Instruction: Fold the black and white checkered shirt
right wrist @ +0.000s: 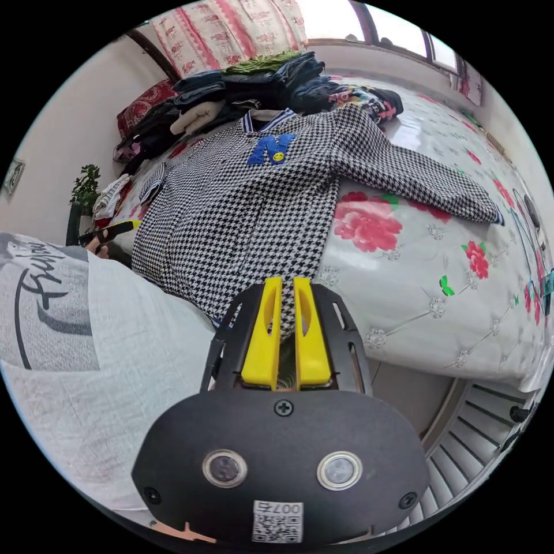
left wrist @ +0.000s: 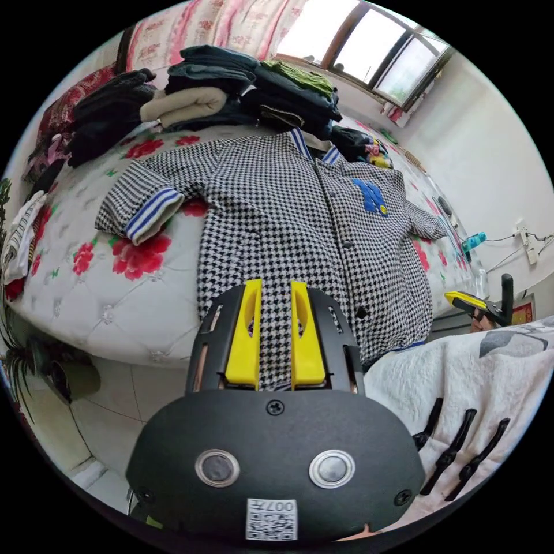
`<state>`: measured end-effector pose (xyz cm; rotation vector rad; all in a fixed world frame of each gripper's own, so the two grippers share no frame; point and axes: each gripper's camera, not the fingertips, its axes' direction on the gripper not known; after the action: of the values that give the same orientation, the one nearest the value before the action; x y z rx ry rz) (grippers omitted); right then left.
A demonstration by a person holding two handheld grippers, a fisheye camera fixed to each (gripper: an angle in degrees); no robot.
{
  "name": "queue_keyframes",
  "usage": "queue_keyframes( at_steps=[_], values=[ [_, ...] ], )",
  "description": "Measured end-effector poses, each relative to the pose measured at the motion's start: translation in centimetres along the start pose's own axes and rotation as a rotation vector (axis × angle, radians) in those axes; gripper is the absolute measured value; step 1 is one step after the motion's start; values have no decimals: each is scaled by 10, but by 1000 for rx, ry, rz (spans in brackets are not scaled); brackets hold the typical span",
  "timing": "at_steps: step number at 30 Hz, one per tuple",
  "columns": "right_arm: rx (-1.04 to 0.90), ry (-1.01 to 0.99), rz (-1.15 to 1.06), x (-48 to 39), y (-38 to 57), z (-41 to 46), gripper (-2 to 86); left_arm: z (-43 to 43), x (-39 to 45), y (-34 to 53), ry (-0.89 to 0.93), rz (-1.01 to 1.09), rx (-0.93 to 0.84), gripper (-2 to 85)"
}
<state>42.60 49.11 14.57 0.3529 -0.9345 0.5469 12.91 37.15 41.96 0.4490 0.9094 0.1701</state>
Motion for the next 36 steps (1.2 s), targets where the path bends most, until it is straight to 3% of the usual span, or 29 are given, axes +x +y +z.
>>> queue_keyframes(
  at_steps=[8, 13, 19, 20, 24, 27, 32, 33, 36],
  values=[
    [85, -169, -34, -115, -89, 21, 17, -20, -114, -97, -313, 19, -3, 124],
    [-93, -104, -49, -153, -108, 50, 30, 16, -162, -132, -284, 22, -199, 120],
    [-60, -98, 139, -144, -93, 41, 25, -45, -201, -140, -17, 8, -152, 47],
    [-50, -87, 143, -144, -91, 38, 24, -70, -216, -142, 104, -8, -117, 38],
    [-27, -4, 156, -136, -92, 26, 14, -189, -281, -148, 554, -131, 208, 14],
    [-94, 86, 141, -128, -106, 36, 8, -271, -315, -147, 778, -190, 500, 5],
    [-401, 211, 27, -121, -110, 117, 1, -352, -310, -162, 871, -174, 693, 2],
    [-272, 248, -29, -129, -106, 107, 0, -363, -297, -169, 874, -143, 695, 2],
    [-272, 274, -21, -130, -103, 106, -1, -374, -245, -191, 883, -53, 641, 7]
  ],
)
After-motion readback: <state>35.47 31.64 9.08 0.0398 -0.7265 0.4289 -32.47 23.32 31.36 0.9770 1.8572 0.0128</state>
